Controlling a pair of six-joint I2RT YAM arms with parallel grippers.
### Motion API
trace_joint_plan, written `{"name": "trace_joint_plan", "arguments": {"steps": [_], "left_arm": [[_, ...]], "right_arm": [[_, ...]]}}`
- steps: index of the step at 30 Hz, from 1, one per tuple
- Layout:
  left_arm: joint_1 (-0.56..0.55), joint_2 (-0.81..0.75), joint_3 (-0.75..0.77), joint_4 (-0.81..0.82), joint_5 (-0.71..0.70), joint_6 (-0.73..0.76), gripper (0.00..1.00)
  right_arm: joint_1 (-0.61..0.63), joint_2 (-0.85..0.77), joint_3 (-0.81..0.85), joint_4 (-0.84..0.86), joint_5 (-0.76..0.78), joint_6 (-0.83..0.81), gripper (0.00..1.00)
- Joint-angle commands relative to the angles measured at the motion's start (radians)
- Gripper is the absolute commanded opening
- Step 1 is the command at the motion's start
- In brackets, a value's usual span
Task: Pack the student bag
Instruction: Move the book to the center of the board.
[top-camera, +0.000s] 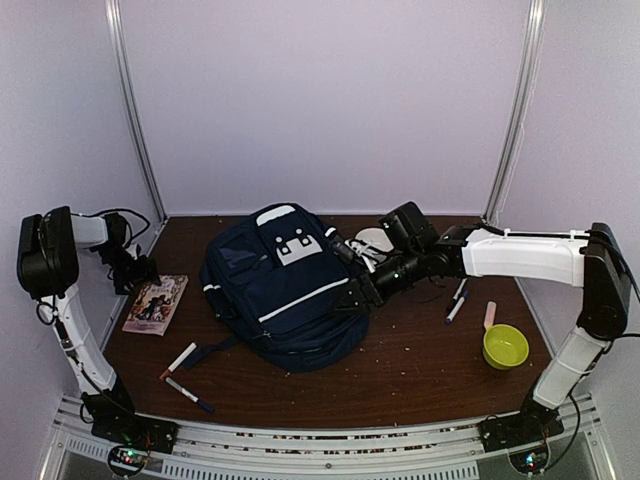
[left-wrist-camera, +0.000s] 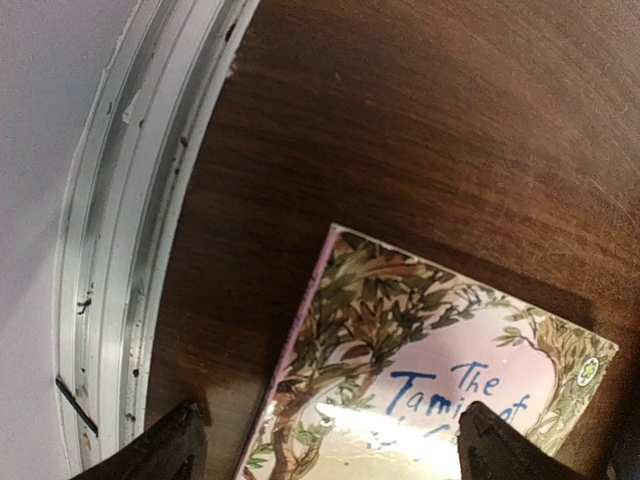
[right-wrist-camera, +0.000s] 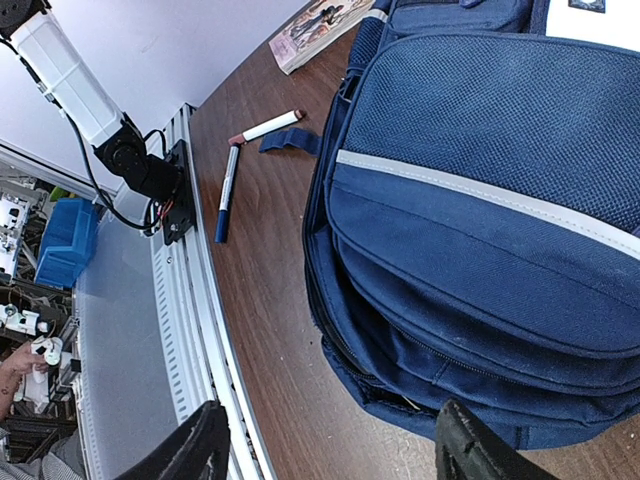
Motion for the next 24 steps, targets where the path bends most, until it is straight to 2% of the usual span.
{"name": "trace_joint_plan", "arguments": {"steps": [1,6,11,16,24], "left_arm": [[0.008,-0.001,0.003,0.001,0.041,0.021,0.89],[0.007,-0.001,-0.021,-0.034,0.076,0.016,0.86],[-0.008,-0.030,-0.082,-0.054,0.191,-0.016,0.81],[-0.091,-0.067,-0.157,-0.078,0.224,-0.026,0.79],[-0.226,-0.259,-0.369,-0.004,0.264,-0.143,0.79]], "right_arm": [[0.001,-0.005,0.002,0.006,-0.005,-0.008,0.70],[0.001,0.012,0.015,0.000,-0.008,-0.007,0.70],[0.005,0.053,0.052,-0.021,-0.006,0.003,0.70],[0.021,0.085,0.094,-0.046,0.004,-0.004,0.70],[0.047,0.112,0.124,-0.068,0.028,-0.018,0.69]]}}
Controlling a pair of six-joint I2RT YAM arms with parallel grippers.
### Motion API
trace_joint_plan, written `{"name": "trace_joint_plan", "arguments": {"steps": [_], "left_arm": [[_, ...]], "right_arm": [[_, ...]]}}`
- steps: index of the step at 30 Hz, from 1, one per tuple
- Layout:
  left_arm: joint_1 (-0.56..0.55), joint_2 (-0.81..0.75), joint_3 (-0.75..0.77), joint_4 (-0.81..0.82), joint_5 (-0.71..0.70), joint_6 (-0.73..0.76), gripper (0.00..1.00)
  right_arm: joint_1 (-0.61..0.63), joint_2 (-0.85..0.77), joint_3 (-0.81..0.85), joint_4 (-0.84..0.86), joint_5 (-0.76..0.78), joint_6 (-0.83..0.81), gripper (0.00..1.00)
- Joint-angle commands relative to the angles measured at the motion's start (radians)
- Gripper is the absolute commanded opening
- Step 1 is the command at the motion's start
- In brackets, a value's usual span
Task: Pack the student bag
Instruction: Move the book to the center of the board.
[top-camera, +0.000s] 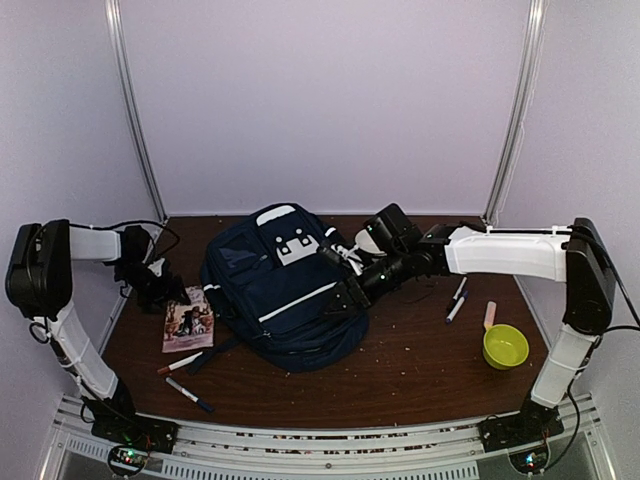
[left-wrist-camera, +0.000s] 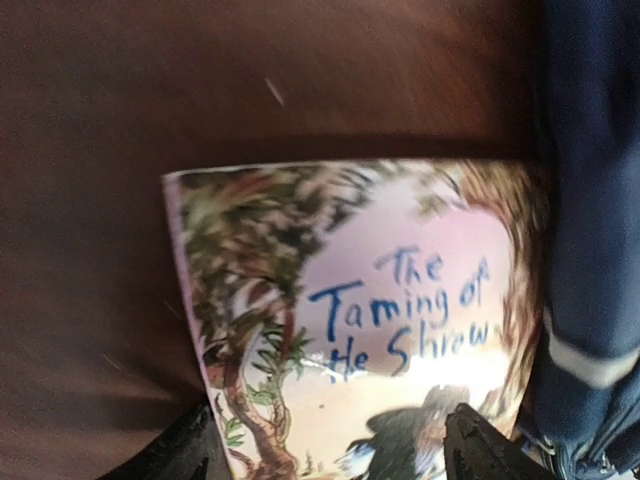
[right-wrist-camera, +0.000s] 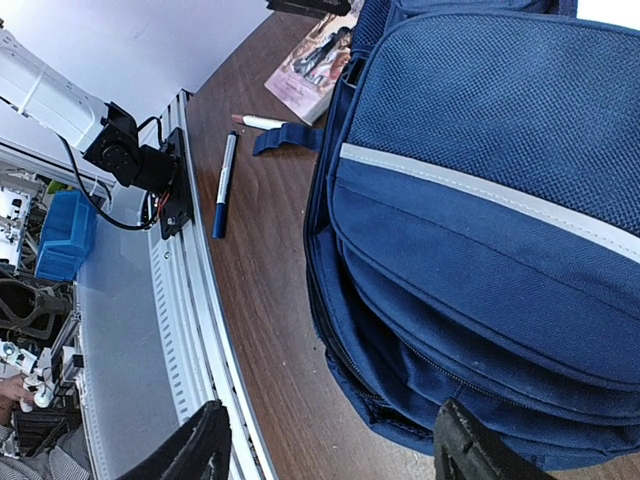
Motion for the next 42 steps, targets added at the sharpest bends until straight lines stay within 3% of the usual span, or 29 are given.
{"name": "trace_joint_plan", "arguments": {"steps": [1,12,17,25,30,42], "left_arm": [[-0.066,-0.089,-0.139,0.008,0.082,-0.104,0.79],[-0.116,-0.345,-0.305,0.070,-0.032,-0.280,0.77],[-0.110,-0.395,-0.332,0.081,-0.167,-0.303,0.78],[-0.109,-0.356,-0.392,0.238,-0.057,-0.342,0.69],[-0.109,-0.352,-0.412,0.267,-0.039,-0.355,0.69],[-0.109,-0.282,-0.463,0.371,0.067,-0.427,0.66]], "right_arm": [[0.022,0.027,0.045,-0.027,0.032,-0.024,0.69],[0.150,0.070,0.186,-0.052,0.181,-0.117,0.54],[0.252,0.126,0.289,0.002,0.385,-0.181,0.54],[0.337,0.366,0.534,-0.006,0.633,-0.338,0.50],[0.378,0.467,0.606,-0.025,0.744,-0.466,0.48],[0.431,0.707,0.857,-0.087,0.797,-0.562,0.42]]}}
